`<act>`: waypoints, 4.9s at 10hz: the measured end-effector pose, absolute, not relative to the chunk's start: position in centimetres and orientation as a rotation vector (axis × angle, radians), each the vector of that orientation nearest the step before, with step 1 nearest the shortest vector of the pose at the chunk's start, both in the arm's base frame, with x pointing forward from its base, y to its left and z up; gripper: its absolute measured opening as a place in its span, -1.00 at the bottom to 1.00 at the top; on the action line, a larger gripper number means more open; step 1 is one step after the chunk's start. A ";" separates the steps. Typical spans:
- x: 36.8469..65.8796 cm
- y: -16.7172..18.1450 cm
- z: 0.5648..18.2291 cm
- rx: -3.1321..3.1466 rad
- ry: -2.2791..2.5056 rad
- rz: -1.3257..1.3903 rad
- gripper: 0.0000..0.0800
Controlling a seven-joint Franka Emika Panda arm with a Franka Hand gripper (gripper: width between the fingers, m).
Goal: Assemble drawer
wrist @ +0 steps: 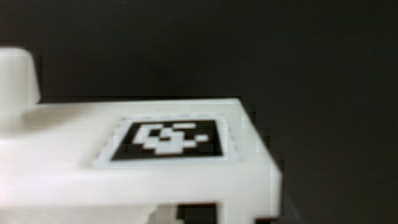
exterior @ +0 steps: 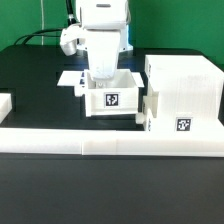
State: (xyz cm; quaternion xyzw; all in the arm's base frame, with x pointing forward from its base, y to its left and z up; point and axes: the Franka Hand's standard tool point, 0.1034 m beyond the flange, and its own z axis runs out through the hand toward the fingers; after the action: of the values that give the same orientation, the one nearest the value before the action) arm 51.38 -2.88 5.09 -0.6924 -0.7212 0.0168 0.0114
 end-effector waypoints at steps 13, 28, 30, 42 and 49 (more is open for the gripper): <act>53.3 -0.9 5.7 -2.224 -2.214 0.004 -0.89; 54.4 0.4 5.3 -2.287 -2.159 0.009 -0.89; 54.4 0.5 5.3 -2.260 -2.202 0.027 -0.89; 54.5 1.2 5.1 -2.276 -2.208 0.020 -0.89; 55.5 0.5 7.8 -2.288 -2.205 0.055 0.56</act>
Offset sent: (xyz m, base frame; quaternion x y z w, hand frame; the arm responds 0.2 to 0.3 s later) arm 0.0248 0.0218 0.0105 0.0018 -0.0004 0.0020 1.0000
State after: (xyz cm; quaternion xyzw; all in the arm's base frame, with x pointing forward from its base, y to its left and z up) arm 55.52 0.53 7.82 -0.7198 -0.6937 0.0172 -0.0179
